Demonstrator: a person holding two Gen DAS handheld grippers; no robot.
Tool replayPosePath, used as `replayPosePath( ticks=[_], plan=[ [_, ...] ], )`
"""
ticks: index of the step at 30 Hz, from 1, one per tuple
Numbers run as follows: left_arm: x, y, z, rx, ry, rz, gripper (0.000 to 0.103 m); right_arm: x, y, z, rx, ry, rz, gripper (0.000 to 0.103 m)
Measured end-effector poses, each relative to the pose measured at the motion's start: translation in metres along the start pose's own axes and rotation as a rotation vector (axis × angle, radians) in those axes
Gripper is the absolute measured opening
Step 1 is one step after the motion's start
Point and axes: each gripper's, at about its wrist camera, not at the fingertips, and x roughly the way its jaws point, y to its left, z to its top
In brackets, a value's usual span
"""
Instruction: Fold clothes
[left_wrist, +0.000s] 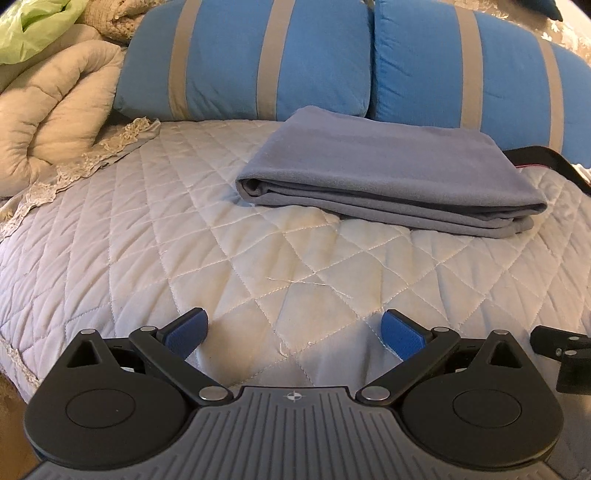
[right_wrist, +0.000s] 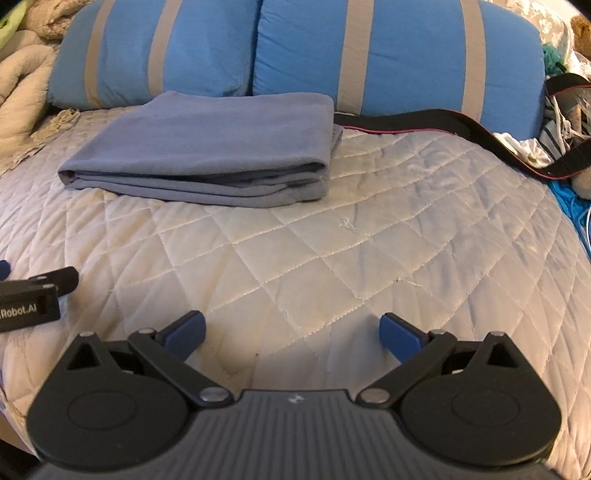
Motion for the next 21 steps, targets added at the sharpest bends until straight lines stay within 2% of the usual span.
replayPosePath(
  ticks=[6,21],
  plan=[
    [0.001,0.000,0.000,0.003,0.003,-0.003,0.103,-0.001,0.003,-0.002,0.003,-0.010,-0.019,0.103],
    [-0.011,0.000,-0.002,-0.015,0.082,0.008,0.103,-0.002,0.004,-0.003,0.007,-0.012,-0.030,0.103]
  ],
)
